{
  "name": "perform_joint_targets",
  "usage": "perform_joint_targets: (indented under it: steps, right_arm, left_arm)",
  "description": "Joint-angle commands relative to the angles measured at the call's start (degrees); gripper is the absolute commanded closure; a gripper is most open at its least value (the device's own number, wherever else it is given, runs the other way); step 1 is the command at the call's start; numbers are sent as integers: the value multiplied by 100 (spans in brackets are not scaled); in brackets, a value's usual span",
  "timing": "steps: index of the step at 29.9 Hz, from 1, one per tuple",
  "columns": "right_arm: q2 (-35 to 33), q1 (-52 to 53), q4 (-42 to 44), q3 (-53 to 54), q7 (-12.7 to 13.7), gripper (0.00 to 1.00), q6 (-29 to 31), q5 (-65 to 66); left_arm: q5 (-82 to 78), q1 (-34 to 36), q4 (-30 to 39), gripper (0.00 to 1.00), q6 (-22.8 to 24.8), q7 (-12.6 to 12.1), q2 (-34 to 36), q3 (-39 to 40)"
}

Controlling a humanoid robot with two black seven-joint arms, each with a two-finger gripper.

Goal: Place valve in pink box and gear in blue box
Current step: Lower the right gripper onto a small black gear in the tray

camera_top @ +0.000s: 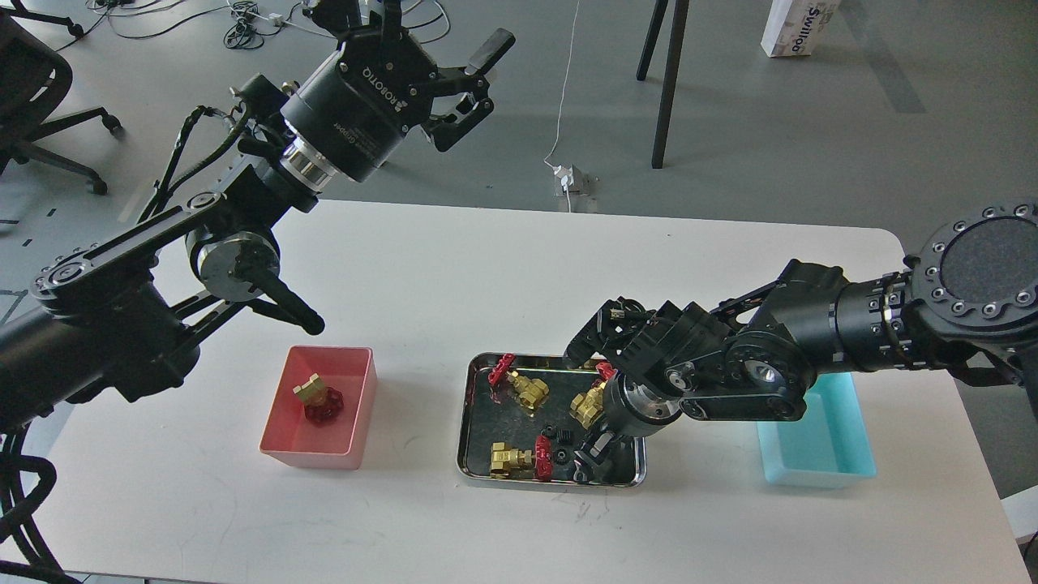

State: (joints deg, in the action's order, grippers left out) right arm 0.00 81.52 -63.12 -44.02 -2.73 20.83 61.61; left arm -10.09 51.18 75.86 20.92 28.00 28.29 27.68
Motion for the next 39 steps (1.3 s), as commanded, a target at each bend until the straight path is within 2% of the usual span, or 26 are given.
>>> perform_joint_targets:
  steps: [1, 39]
  right_arm:
    - [0, -5, 10, -1, 0, 46, 0, 0]
    - [0, -128, 36, 16, -35, 46, 17, -263]
  left_arm:
    - [-1, -11, -1, 1, 0, 0, -8, 0]
    - [-10, -187, -89, 1, 9, 0, -122, 0]
